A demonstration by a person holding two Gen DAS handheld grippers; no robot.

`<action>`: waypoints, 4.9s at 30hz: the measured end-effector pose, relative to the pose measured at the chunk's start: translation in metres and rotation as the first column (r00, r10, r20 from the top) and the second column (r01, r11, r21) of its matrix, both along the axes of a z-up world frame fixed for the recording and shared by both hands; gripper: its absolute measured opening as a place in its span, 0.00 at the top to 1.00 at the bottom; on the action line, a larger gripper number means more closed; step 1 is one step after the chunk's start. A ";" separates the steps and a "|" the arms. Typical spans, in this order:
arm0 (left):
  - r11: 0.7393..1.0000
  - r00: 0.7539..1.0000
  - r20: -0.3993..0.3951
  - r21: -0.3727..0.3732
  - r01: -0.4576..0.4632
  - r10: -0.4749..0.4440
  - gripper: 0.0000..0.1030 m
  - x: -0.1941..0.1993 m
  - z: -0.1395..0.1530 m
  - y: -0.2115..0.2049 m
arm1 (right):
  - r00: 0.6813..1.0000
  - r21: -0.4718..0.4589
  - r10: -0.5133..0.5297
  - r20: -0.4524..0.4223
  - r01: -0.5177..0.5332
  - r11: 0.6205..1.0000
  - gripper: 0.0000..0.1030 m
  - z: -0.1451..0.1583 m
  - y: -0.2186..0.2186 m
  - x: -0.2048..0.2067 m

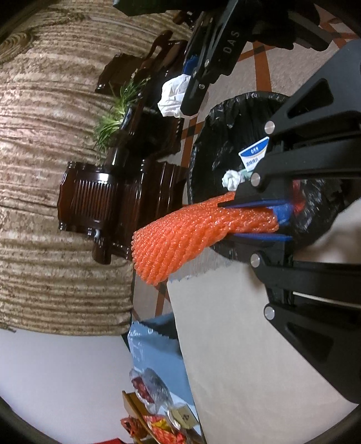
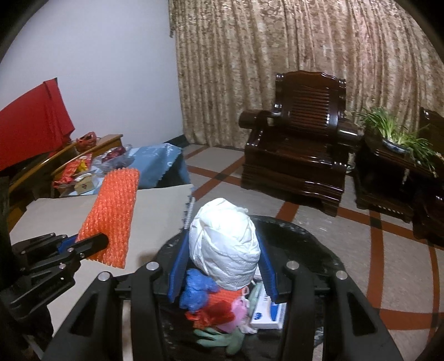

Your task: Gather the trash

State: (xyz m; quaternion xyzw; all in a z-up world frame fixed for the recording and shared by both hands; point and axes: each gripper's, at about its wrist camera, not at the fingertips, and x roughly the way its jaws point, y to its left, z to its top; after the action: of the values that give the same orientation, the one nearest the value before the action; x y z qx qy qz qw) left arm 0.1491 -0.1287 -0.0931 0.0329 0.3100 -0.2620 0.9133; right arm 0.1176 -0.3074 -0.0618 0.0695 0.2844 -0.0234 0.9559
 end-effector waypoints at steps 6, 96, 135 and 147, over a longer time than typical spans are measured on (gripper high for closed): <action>0.999 0.998 -0.023 0.003 0.051 -0.051 0.87 0.012 -0.014 -0.027 | 0.999 0.003 -0.037 -0.019 0.037 0.999 0.55 -0.009 -0.022 0.003; 0.974 0.969 0.101 -0.017 -0.225 0.226 0.09 -0.088 0.086 0.093 | 0.991 -0.037 0.120 0.066 -0.117 0.992 0.06 0.065 0.075 -0.065; 0.974 0.969 0.098 -0.007 -0.227 0.227 0.09 -0.088 0.088 0.099 | 0.991 -0.036 0.119 0.064 -0.116 0.993 0.06 0.066 0.077 -0.064; 0.974 0.969 0.097 -0.006 -0.227 0.227 0.09 -0.088 0.089 0.098 | 0.991 -0.036 0.119 0.064 -0.117 0.993 0.06 0.066 0.077 -0.064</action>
State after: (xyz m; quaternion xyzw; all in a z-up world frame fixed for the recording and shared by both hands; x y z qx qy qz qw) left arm 0.0609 -0.0309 -0.0040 0.0126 0.2675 -0.1531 0.9512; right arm 0.0536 -0.2304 0.0045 0.0382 0.2559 0.0309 0.9655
